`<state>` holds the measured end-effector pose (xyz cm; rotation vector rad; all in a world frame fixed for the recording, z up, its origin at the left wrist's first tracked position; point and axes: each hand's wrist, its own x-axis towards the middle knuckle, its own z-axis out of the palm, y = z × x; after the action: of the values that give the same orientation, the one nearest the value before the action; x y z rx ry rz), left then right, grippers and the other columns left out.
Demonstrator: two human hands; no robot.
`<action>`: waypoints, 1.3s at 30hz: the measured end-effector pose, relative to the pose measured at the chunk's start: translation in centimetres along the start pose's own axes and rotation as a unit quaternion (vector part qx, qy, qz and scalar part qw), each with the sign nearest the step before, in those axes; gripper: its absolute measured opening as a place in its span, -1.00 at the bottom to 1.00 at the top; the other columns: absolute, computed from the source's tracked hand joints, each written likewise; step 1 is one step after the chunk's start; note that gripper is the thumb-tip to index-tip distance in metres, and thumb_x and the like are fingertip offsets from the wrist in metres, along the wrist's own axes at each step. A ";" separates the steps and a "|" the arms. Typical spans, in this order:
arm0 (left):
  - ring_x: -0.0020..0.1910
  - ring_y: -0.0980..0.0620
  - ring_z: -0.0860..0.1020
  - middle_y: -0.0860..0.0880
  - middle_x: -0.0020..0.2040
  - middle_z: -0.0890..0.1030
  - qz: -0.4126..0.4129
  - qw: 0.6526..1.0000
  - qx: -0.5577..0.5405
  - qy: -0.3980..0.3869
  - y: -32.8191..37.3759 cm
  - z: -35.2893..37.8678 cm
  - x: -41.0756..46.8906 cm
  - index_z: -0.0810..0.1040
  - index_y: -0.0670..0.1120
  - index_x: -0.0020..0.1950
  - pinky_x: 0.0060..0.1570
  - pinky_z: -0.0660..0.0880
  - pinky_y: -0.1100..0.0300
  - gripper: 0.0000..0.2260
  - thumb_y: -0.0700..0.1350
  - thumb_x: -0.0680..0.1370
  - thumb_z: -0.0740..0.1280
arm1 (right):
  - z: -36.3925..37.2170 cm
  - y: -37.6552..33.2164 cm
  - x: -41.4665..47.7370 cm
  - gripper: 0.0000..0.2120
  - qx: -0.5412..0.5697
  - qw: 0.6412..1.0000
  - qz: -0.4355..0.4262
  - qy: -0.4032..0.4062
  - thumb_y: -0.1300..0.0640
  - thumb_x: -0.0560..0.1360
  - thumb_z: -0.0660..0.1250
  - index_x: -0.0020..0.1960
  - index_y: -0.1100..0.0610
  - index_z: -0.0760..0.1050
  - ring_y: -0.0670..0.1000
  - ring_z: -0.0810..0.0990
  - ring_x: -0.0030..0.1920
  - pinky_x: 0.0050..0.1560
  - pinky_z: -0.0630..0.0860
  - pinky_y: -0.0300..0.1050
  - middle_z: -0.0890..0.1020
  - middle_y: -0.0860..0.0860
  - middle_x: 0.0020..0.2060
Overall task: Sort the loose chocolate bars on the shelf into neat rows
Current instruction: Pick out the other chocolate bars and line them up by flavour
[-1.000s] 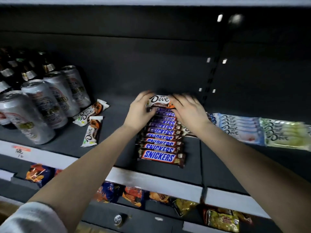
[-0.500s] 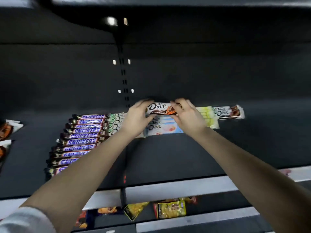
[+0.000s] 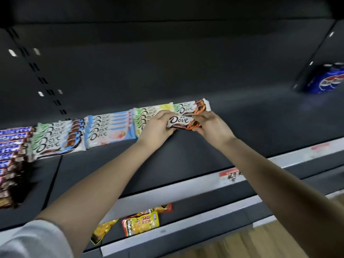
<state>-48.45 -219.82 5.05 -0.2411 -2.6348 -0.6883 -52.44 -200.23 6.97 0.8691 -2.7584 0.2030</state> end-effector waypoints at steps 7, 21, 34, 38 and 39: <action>0.22 -0.06 0.35 0.09 0.24 0.53 -0.009 0.989 0.145 0.027 3.9 3.7 2.2 0.47 0.03 0.30 0.21 0.16 0.10 -0.59 0.06 0.47 0.36 | 0.2 5.6 -1.0 -0.51 -0.009 1.000 0.000 -0.029 0.06 0.53 0.29 0.41 0.13 0.29 0.10 0.35 0.25 0.28 0.36 0.00 0.41 0.09 0.23; 0.39 -0.18 0.16 -0.04 0.41 0.33 -0.154 0.973 0.157 0.062 2.5 5.6 3.0 0.46 -0.03 0.30 0.43 0.01 -0.10 -0.58 0.08 0.48 0.31 | 3.3 5.4 3.1 -0.47 0.080 0.996 0.033 -0.004 0.34 0.50 0.26 0.43 0.12 0.27 0.08 0.30 0.31 0.26 0.40 -0.06 0.36 0.05 0.33; 0.42 -0.14 0.17 -0.05 0.42 0.31 -0.167 0.966 0.188 0.063 2.4 6.1 3.3 0.42 -0.06 0.31 0.44 -0.07 -0.08 -0.59 0.09 0.52 0.25 | 4.7 5.5 3.5 -0.61 0.198 0.974 0.094 0.052 0.25 0.55 0.20 0.36 0.03 0.38 0.10 0.42 0.25 0.18 0.49 -0.01 0.31 0.01 0.39; 0.44 -0.13 0.13 -0.04 0.44 0.28 -0.175 0.964 0.190 0.059 2.4 6.1 3.3 0.37 -0.07 0.34 0.45 -0.11 -0.05 -0.57 0.08 0.53 0.24 | 4.9 5.6 3.5 -0.62 0.193 0.975 0.088 0.058 0.22 0.55 0.23 0.35 0.02 0.40 0.08 0.48 0.21 0.13 0.52 -0.01 0.34 0.00 0.37; 0.44 -0.13 0.13 -0.04 0.44 0.28 -0.175 0.964 0.190 0.059 2.4 6.1 3.3 0.37 -0.07 0.34 0.45 -0.11 -0.05 -0.57 0.07 0.53 0.24 | 4.9 5.5 3.5 -0.62 0.188 0.977 0.087 0.059 0.21 0.55 0.23 0.35 0.02 0.41 0.09 0.49 0.19 0.11 0.52 -0.01 0.35 0.00 0.37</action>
<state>-52.90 -214.51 2.59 0.3736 -2.6495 -0.2727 -59.34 -198.62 2.89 0.6657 -2.7250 0.8030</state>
